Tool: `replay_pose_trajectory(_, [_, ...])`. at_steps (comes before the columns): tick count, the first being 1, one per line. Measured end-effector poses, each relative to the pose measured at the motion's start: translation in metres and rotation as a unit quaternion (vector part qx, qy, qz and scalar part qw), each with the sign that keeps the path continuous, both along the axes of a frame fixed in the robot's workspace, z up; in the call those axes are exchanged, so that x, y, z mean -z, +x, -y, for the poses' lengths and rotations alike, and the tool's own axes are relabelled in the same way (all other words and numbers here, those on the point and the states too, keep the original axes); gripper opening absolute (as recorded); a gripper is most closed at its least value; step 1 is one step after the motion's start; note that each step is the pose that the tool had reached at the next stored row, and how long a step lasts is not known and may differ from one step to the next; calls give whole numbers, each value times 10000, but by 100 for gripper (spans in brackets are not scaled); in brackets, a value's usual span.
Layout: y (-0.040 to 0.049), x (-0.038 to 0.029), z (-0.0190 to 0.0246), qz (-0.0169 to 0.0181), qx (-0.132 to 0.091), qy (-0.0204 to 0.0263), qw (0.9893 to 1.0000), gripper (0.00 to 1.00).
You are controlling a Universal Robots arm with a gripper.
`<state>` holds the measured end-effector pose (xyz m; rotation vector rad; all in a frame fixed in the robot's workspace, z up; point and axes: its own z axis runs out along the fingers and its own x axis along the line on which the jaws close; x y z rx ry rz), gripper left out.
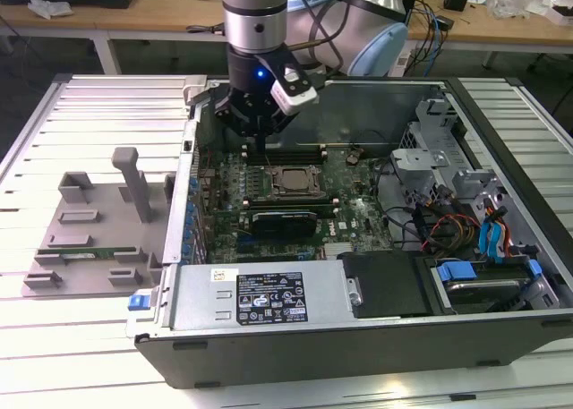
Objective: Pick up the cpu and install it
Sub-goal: 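Install the first cpu locking lever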
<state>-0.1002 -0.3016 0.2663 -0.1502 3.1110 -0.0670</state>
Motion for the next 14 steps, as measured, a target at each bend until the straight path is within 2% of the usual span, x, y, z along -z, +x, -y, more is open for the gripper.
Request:
replay_pose_trajectory(5, [-47, 6, -9, -1, 0, -1, 10000, 11])
replay_pose_trajectory(7, [-73, 15, -29, 0, 0, 0, 10000, 11])
replay_pose_trajectory(11, [-95, 34, -123, 0, 0, 8, 10000, 11])
replay_pose_trajectory(12, [-124, 44, -153, 0, 0, 18, 10000, 11])
replay_pose_trajectory(14, [-126, 51, -170, 0, 0, 39, 10000, 11])
